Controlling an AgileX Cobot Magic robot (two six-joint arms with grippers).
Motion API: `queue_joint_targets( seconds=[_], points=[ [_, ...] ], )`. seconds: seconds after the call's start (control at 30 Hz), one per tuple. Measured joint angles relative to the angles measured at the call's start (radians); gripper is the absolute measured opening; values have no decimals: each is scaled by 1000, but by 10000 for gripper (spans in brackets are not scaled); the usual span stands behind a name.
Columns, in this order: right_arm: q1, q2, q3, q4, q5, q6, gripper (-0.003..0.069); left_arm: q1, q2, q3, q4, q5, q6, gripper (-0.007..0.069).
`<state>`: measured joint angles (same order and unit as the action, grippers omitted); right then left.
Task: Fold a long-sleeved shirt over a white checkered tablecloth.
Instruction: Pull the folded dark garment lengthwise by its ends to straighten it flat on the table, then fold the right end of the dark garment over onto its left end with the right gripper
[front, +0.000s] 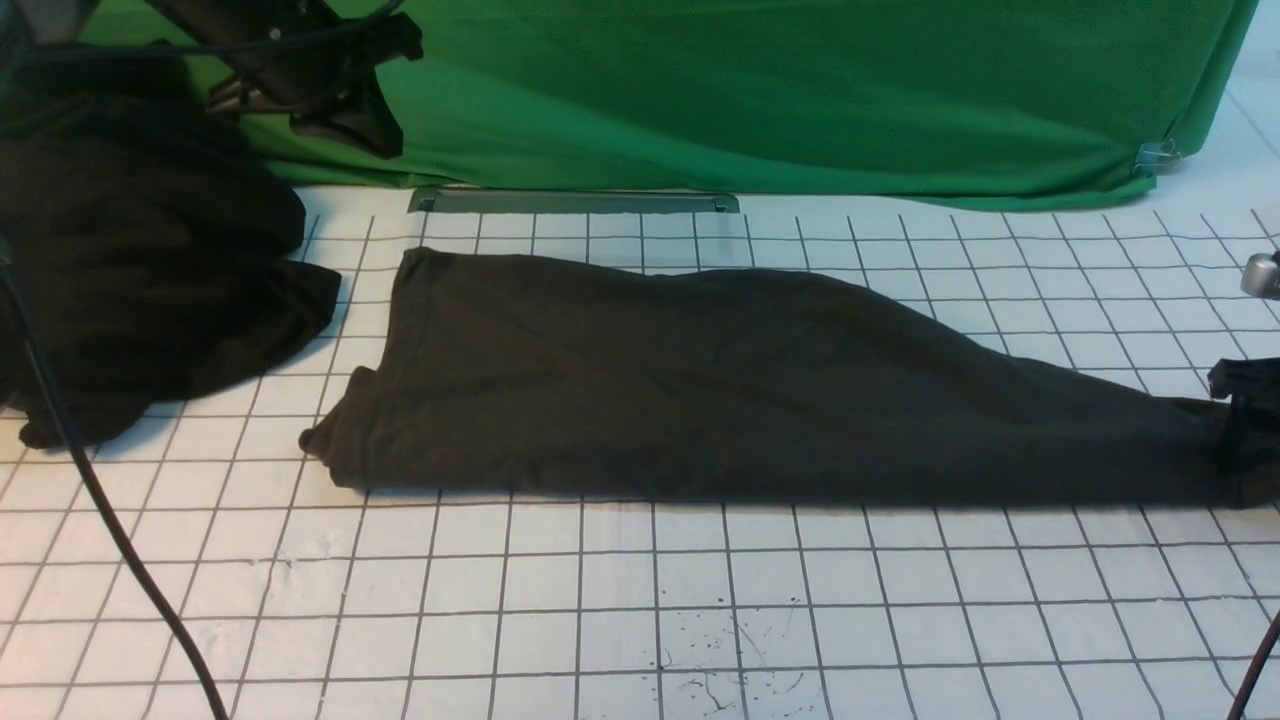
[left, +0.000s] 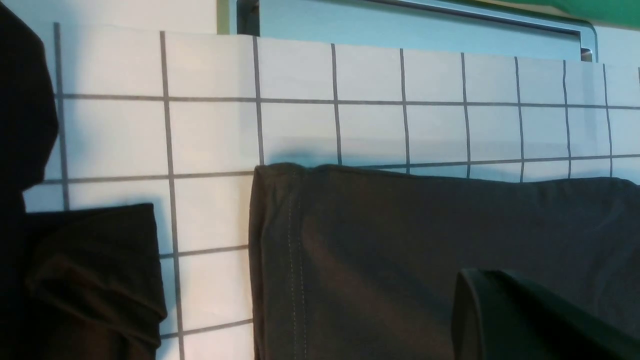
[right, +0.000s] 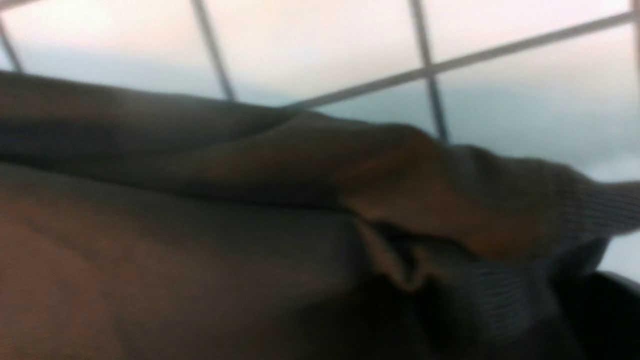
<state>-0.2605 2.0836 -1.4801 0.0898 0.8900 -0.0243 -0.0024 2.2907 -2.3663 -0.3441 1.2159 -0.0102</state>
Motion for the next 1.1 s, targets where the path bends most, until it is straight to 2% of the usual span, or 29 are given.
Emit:
queue_joint_targets(
  seconds=[0.03,0.13,0.2,0.33,0.57,0.7,0.93,0.97,1.0,1.07,1.1],
  points=[
    [0,0,0,0,-1,0,346,0,0,0,0,0,3,3],
    [-1,0,0,-2,-4,-16,80,0,2,0,2,0,18,3],
    [-5,-5,0,-2,-4,-29,43,0,0,0,-1,0,18,3],
    [-34,-30,1,-12,5,-49,31,0,-22,2,-34,1,18,3],
    [-176,-158,3,-90,37,-50,31,0,-113,2,-77,0,19,3],
    [-175,-269,3,-76,54,-49,31,0,-98,2,-79,0,24,3],
    [-32,-442,-16,31,68,3,31,0,-51,2,-95,0,36,3],
    [59,-467,-32,79,59,16,31,0,-39,2,-106,0,37,3],
    [59,-469,-32,85,57,18,31,0,-36,2,-108,0,37,3],
    [223,-475,-41,138,-2,51,31,0,-19,2,-127,-1,37,3],
    [275,-470,-41,144,-26,67,31,0,-15,2,-133,-1,37,3]
  ],
)
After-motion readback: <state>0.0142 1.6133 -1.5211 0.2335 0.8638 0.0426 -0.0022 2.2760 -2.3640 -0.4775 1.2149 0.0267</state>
